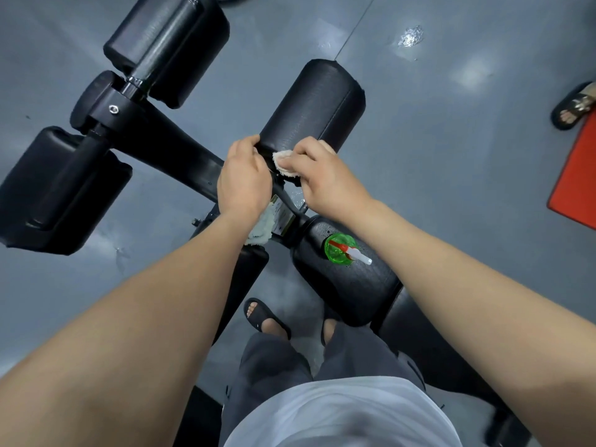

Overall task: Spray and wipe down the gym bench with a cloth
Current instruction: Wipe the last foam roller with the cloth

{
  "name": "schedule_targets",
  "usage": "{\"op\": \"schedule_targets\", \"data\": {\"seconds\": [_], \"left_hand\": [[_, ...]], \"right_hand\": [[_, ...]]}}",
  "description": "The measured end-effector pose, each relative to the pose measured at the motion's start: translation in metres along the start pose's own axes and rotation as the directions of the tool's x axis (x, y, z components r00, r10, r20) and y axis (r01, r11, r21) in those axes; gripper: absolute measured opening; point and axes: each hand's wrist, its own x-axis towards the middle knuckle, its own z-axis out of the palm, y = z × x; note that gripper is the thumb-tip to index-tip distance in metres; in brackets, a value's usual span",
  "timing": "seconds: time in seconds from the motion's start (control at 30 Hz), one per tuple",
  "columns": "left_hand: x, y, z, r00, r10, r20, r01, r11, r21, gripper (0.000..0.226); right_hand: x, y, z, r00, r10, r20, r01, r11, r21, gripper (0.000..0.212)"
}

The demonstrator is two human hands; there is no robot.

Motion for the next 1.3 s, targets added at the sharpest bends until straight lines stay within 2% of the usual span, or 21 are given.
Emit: {"op": "schedule_targets", "data": {"seconds": [0.2,0.3,0.37,0.43,0.53,0.67,0.93,1.13,1.3], "left_hand": [[-0.001,0.0,-0.002,1.0,0.019,-0.006,-0.019,1.0,-0.013,0.04],[-0.001,-0.001,-0.003,1.0,0.029,-0.001,-0.029,0.999,-0.019,0.04],[-0.001,-0.001,-0.004,0.999,0.033,0.003,-0.033,0.999,-0.031,0.041],[-0.001,0.0,-0.005,0.999,0.036,0.004,-0.036,0.998,-0.045,0.04],[-0.001,0.001,-0.005,0.999,0.049,0.014,-0.048,0.998,-0.052,0.038],[-0.001,0.001,-0.005,0.998,0.051,0.028,-0.05,0.997,-0.054,0.036],[-0.002,0.001,-0.006,0.996,0.075,0.04,-0.073,0.996,-0.046,0.032],[-0.003,0.002,-0.007,0.995,0.09,0.039,-0.089,0.996,-0.028,0.032],[-0.004,0.003,-0.007,0.999,0.042,0.033,-0.04,0.998,-0.042,0.03]], "right_hand": [[0.019,-0.005,-0.017,0.969,0.212,-0.124,-0.211,0.977,0.023,0.036],[0.02,-0.009,-0.015,0.985,0.17,-0.021,-0.171,0.985,-0.018,0.034],[0.016,-0.006,-0.008,0.988,0.141,-0.069,-0.141,0.99,-0.002,0.032],[0.014,0.001,-0.004,0.989,0.091,-0.12,-0.092,0.996,-0.003,0.019],[0.018,0.01,-0.003,0.994,0.066,-0.09,-0.066,0.998,0.002,0.01],[0.033,0.027,-0.009,0.992,0.073,-0.103,-0.074,0.997,0.0,0.009],[0.059,0.061,-0.022,0.937,0.247,-0.246,-0.261,0.965,-0.028,0.011],[0.082,0.076,-0.039,0.89,0.377,-0.258,-0.4,0.916,-0.042,0.013],[0.079,0.076,-0.035,0.852,0.455,-0.257,-0.469,0.883,0.009,0.018]]}}
